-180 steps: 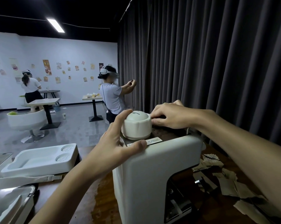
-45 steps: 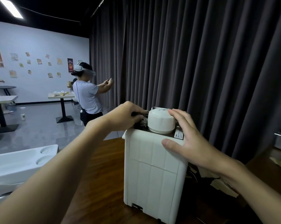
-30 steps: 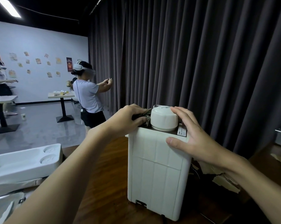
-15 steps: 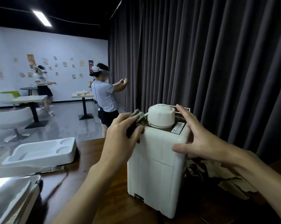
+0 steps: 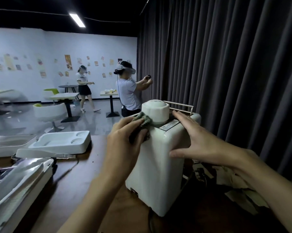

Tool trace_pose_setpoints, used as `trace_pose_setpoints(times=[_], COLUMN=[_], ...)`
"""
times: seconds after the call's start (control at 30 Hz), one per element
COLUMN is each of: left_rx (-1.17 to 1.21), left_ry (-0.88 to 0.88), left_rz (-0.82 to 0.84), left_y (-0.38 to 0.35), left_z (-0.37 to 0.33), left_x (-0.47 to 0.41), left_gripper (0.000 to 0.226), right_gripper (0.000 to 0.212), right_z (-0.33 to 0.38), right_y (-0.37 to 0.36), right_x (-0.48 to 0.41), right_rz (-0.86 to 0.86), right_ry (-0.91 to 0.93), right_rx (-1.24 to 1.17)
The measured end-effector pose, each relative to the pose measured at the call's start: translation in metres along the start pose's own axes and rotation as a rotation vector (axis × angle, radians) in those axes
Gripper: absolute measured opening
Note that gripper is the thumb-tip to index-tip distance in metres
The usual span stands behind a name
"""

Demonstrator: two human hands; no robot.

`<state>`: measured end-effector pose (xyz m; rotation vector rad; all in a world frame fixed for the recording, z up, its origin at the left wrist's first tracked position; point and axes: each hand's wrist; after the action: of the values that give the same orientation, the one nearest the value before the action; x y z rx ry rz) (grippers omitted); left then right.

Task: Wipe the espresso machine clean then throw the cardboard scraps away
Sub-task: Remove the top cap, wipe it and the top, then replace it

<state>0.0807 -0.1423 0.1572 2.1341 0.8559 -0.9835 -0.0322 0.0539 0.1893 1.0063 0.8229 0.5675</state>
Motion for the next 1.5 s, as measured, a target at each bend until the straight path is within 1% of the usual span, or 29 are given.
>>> trace_pose_setpoints(times=[0.07,0.1,0.2,0.27,0.43,0.53,0.67,0.73,0.8,0.87,0.9,0.97,1.0,1.03,1.1,1.17,1.43,1.5], left_rx=[-0.005,-0.010,0.006,0.061,0.169,0.232,0.284,0.261,0.243,0.252,0.259,0.297,0.317,0.336,0.368,0.382,0.288,0.230], left_ry=[0.050,0.044,-0.039,-0.055,0.045,0.050,0.072,0.087,0.101,0.093,0.092,0.104,0.113,0.121,0.138,0.140,0.072,0.058], left_rz=[-0.034,-0.032,0.026,0.046,-0.030,-0.053,-0.015,-0.006,-0.026,-0.055,-0.076,-0.119,-0.136,-0.147,-0.144,-0.131,-0.079,-0.086], left_y=[-0.001,-0.003,-0.011,-0.014,-0.022,-0.027,-0.009,0.002,0.007,0.004,0.002,-0.004,-0.007,-0.009,-0.010,-0.008,0.002,0.010], left_z=[-0.003,-0.008,-0.023,-0.026,-0.019,-0.021,0.002,0.018,0.022,0.017,0.012,0.004,0.002,0.001,0.002,0.004,0.026,0.036], left_x=[0.000,0.003,0.018,0.025,0.032,0.034,0.019,0.006,0.001,0.006,0.010,0.017,0.018,0.018,0.016,0.014,0.000,-0.007], left_gripper=[0.032,0.032,0.033,0.036,0.038,0.038,0.035,0.034,0.033,0.032,0.031,0.029,0.028,0.027,0.026,0.027,0.027,0.029], right_gripper=[0.115,0.112,0.112,0.110,0.106,0.107,0.107,0.107,0.105,0.099,0.097,0.105,0.113,0.123,0.132,0.129,0.113,0.109], right_z=[-0.005,-0.008,-0.015,-0.017,-0.021,-0.016,0.009,0.026,0.034,0.028,0.020,-0.001,-0.010,-0.016,-0.021,-0.021,0.003,0.010], right_y=[0.000,-0.002,-0.010,-0.016,-0.026,-0.028,-0.044,-0.054,-0.057,-0.050,-0.045,-0.038,-0.034,-0.032,-0.032,-0.036,-0.047,-0.054], right_x=[0.000,-0.001,-0.002,-0.002,-0.002,-0.003,-0.009,-0.018,-0.023,-0.021,-0.018,-0.012,-0.010,-0.010,-0.010,-0.011,-0.009,-0.005], right_rz=[-0.024,-0.043,-0.105,-0.150,-0.231,-0.261,-0.335,-0.349,-0.351,-0.379,-0.434,-0.548,-0.542,-0.490,-0.363,-0.346,-0.485,-0.537], right_ry=[0.043,0.071,0.097,0.076,0.013,-0.014,-0.111,-0.160,-0.167,-0.148,-0.157,-0.275,-0.349,-0.397,-0.426,-0.432,-0.444,-0.419], right_rx=[0.023,0.046,0.123,0.119,0.085,0.099,0.213,0.289,0.309,0.205,0.130,-0.014,-0.104,-0.208,-0.362,-0.411,-0.445,-0.379])
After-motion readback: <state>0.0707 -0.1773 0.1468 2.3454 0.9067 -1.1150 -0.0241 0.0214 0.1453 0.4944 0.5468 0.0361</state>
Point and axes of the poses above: each hand's wrist, its own x-axis away from the middle knuckle, its own y-axis out of the back of the hand, z = x × y, and after that the axes turned 8 degrees about x, right-handed
